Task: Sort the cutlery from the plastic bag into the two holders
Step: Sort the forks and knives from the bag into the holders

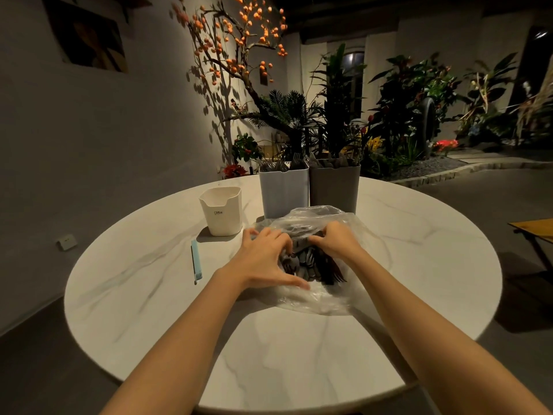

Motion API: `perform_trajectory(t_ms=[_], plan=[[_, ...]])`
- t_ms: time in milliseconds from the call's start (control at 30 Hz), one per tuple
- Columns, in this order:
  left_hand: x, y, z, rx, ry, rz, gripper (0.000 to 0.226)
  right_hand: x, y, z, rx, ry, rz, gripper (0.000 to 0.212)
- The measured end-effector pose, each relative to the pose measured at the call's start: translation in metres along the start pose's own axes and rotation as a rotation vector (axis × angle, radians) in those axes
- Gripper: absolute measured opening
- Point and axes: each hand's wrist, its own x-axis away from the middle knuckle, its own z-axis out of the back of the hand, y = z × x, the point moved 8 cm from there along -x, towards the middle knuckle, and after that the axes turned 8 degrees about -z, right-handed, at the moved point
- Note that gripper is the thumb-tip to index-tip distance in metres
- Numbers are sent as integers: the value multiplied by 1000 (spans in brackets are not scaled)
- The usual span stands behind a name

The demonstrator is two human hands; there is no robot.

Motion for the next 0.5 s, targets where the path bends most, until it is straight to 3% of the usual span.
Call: perform_trajectory(t_ms=[200, 400, 500], plan=[[4, -8, -20, 116, -110, 51, 101, 10, -4, -15, 236, -229, -15, 51], [0, 3, -22, 309, -37, 19, 114, 3, -8, -21, 338, -219, -39, 46], [0, 9, -20, 358, 2, -8, 114, -4, -7, -22, 242, -209, -94, 45]])
